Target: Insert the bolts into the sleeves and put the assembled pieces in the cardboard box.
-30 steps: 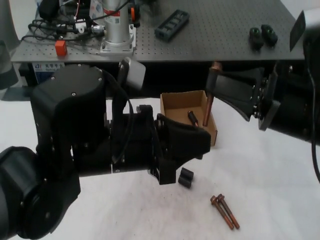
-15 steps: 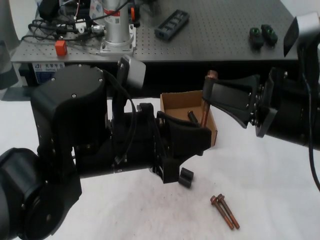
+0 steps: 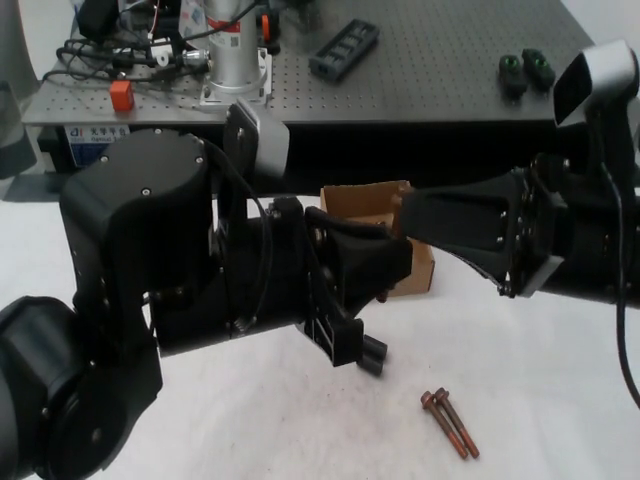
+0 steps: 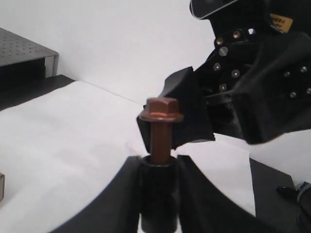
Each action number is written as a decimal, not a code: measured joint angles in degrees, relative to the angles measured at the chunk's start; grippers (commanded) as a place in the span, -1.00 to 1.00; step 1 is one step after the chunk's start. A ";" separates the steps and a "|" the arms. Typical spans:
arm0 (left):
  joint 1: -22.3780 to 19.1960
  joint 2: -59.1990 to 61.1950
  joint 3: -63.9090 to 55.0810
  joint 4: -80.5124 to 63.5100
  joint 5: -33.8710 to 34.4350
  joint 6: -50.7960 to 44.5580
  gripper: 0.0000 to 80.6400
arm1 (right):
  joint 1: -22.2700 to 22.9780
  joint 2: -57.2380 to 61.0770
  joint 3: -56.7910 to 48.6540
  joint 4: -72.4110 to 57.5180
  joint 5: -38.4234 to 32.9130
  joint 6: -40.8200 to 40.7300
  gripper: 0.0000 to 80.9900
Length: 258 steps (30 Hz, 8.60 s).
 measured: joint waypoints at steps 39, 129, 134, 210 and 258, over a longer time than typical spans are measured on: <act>8.23 67.40 -84.49 61.81 -23.94 -2.52 -0.74 | -9.75 6.18 -4.83 60.95 44.34 -29.87 -0.06; 0.61 54.00 -60.83 73.63 -19.79 9.06 -0.58 | -7.58 6.86 -2.03 61.69 48.77 -37.03 -0.97; 0.61 54.00 -61.41 73.94 -19.71 13.16 -0.99 | -7.58 6.86 -2.03 61.69 48.77 -37.03 -0.97; -3.58 32.83 -25.99 76.88 -17.67 -15.94 -0.98 | -7.58 -8.21 -2.03 69.61 39.19 -29.20 -0.97; -3.99 0.30 4.94 1.69 12.50 -5.52 -0.98 | 4.17 -7.53 -1.96 22.45 11.25 -7.02 -0.97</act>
